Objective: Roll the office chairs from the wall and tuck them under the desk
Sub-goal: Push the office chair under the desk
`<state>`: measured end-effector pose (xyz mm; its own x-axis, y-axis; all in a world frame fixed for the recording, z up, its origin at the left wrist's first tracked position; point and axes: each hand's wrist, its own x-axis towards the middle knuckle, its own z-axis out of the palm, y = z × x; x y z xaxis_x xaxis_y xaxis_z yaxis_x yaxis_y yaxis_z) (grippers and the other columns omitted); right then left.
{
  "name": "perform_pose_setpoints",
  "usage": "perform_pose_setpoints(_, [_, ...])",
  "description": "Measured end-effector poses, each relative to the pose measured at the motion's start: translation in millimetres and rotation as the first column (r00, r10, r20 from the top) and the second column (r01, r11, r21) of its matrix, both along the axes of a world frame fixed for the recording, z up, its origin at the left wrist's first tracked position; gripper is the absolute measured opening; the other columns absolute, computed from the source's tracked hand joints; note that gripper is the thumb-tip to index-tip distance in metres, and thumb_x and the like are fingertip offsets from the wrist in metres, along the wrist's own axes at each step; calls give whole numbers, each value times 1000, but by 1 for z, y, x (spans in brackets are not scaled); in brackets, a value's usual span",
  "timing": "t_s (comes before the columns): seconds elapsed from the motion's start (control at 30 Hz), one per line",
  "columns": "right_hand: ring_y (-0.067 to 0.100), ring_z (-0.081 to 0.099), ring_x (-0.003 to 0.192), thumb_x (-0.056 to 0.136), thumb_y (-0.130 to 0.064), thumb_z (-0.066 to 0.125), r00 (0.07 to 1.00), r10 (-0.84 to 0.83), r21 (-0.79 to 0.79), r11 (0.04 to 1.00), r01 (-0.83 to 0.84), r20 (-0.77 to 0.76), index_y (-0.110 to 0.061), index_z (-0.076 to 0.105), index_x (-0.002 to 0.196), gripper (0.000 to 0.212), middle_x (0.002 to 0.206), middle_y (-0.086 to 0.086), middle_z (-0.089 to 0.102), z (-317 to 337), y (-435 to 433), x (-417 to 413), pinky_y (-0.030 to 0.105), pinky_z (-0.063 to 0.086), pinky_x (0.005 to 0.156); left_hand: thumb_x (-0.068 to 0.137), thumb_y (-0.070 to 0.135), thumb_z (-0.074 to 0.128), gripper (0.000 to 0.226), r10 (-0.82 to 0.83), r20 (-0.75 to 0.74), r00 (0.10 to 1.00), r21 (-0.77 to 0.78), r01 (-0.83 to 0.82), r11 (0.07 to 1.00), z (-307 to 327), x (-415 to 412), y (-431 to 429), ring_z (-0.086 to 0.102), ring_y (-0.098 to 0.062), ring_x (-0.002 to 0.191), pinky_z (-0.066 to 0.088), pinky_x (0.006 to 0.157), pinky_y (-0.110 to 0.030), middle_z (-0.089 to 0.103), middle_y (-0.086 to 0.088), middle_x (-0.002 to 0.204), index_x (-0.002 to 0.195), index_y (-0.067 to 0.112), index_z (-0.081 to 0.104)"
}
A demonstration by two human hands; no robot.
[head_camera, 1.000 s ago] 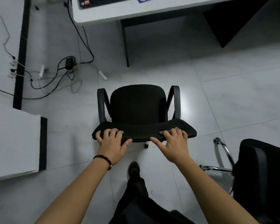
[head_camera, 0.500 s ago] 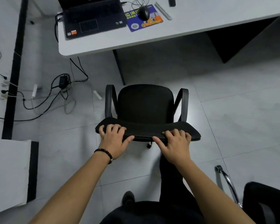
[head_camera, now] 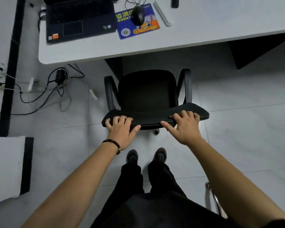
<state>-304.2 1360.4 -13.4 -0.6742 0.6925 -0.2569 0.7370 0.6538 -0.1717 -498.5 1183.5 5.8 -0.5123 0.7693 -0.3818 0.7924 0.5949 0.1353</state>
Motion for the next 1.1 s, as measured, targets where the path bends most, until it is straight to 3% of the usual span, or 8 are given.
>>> perform_pose_setpoints(0.5, [31,41,123,84,-83,16,999,-37,-32,999,37,13,-31,61,120,77,118,5,56,2,58,-56,51,19,109,91,61,19,62,-39,-49,998,54,42,998,-11,-58,60,40,-25,120,16,105,-54,54,-1,123,128,23,50])
perform_pose_setpoints(0.7, [29,40,124,85,-82,18,1000,-27,-15,1000,27,5,-32,60,121,74,118,3,57,3,62,-57,50,20,108,92,60,21,59,-19,-21,1000,64,20,998,-12,-55,62,38,-24,122,14,107,-54,53,1,125,128,23,50])
perform_pose_setpoints(0.93, [31,41,128,85,-81,7,993,9,-57,998,-2,119,-29,51,134,84,132,7,54,16,55,-58,50,19,111,93,60,26,59,38,63,997,47,-41,998,4,-53,60,35,-22,130,8,113,-50,49,0,135,135,23,45])
perform_pose_setpoints(1.0, [29,41,130,89,-77,13,996,-5,-86,996,13,92,-28,51,135,78,134,7,54,19,49,-59,49,16,113,95,55,28,56,67,83,994,87,-75,993,12,-52,55,37,-21,132,9,116,-47,50,-1,137,135,20,46])
perform_pose_setpoints(1.1, [26,44,130,96,-64,31,997,-65,-124,991,59,-43,-23,52,135,61,134,7,56,30,38,-58,45,15,117,97,48,31,50,133,135,982,249,-163,955,30,-47,36,41,-22,130,22,114,-45,52,-3,136,133,18,48])
